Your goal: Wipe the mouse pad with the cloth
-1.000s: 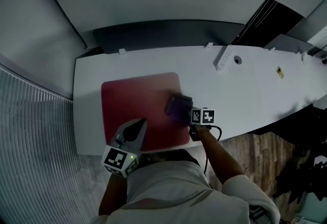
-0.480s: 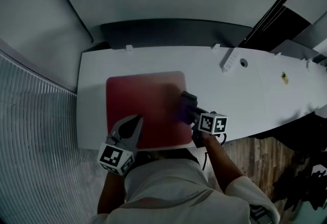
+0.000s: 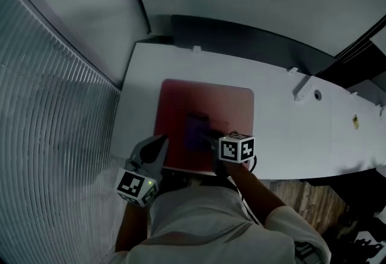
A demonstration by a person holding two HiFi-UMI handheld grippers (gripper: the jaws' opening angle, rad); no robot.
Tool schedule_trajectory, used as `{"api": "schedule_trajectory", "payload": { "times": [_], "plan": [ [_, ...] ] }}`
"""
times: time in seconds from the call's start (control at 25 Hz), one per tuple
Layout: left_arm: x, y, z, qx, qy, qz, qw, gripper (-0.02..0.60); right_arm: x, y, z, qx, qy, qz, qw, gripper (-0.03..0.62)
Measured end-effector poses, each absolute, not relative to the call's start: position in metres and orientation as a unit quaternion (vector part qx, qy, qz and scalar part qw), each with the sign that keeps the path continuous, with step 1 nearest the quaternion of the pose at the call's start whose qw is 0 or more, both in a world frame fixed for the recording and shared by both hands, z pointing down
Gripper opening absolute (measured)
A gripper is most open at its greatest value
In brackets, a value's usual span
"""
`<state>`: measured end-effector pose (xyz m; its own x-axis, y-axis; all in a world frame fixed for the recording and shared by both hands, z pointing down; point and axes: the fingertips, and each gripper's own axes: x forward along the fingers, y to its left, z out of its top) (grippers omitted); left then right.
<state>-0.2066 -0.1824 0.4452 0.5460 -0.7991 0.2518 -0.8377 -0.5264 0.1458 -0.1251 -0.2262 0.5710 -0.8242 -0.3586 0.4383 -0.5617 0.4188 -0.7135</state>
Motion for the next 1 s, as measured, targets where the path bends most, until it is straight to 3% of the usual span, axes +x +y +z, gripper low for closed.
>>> {"api": "schedule_trajectory", "payload": {
  "times": [0.2, 0.48, 0.72, 1.0],
  "plan": [
    [-0.263, -0.163, 0.448, 0.841, -0.520, 0.074, 0.133, 0.003, -0.223, -0.195, 0.604, 0.191, -0.850, 0.457, 0.181, 0.057],
    [-0.315, -0.141, 0.459, 0.821, -0.550, 0.068, 0.140, 0.003, -0.311, -0.173, 0.649, 0.159, -0.848, 0.451, 0.227, 0.057],
    [-0.313, -0.144, 0.459, 0.830, -0.536, 0.072, 0.140, 0.003, -0.289, -0.184, 0.684, 0.209, -0.824, 0.455, 0.264, 0.057],
    [-0.271, -0.164, 0.463, 0.859, -0.488, 0.074, 0.137, 0.003, -0.215, -0.188, 0.701, 0.263, -0.797, 0.474, 0.266, 0.058]
  ]
}}
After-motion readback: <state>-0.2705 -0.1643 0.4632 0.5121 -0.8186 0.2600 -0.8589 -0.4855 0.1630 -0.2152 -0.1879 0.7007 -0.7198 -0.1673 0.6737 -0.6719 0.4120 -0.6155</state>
